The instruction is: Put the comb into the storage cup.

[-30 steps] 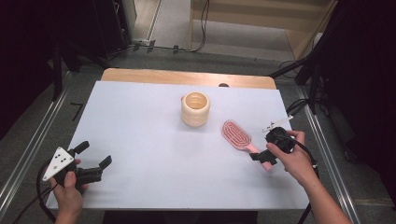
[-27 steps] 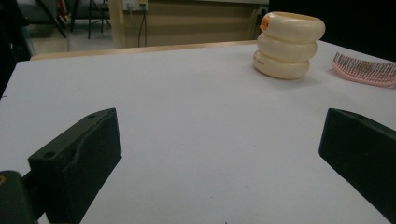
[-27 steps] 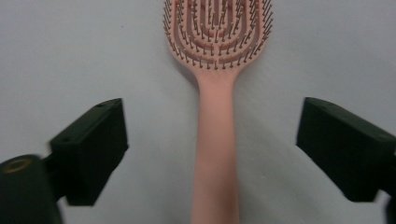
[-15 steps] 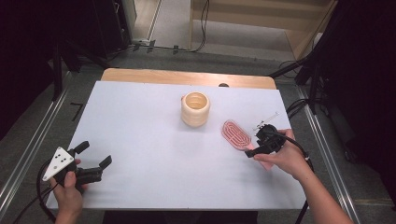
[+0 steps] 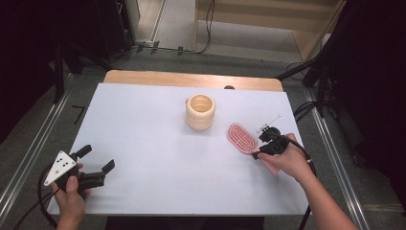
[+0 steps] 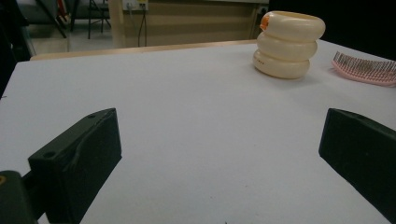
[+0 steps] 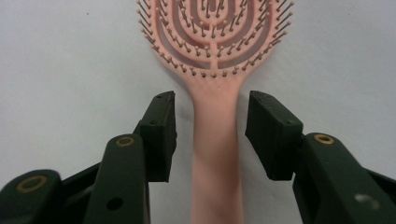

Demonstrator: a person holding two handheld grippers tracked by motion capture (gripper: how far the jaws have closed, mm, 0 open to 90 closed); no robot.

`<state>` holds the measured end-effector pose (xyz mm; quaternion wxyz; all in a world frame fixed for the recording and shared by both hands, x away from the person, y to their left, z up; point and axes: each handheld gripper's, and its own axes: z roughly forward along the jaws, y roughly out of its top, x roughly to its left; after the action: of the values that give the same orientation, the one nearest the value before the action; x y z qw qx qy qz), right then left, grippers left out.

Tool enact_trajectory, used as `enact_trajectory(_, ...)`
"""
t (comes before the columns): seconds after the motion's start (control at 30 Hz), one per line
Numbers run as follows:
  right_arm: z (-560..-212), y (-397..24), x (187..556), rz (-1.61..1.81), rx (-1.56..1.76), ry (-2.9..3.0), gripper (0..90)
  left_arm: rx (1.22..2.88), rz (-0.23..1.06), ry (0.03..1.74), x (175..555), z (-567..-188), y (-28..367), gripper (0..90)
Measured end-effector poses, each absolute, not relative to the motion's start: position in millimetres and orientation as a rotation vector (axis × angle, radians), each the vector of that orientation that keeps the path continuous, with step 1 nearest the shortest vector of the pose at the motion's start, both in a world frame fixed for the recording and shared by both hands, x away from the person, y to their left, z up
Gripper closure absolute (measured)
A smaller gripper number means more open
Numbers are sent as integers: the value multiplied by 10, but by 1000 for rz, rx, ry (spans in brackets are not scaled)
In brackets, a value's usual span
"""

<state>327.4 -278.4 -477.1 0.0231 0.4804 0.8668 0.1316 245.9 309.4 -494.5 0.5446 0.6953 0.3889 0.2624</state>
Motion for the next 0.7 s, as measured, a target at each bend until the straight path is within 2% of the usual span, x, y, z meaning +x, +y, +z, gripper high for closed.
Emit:
enact_trajectory(0.17,-4839,-2739,3303,382,1441,2709,598,1649,623,922,2460,-4946,3092,0)
enact_trajectory(0.7,-4869,-2719,3289,382,1431,2666,670,1660,628,922,2461,-4946,3084,0)
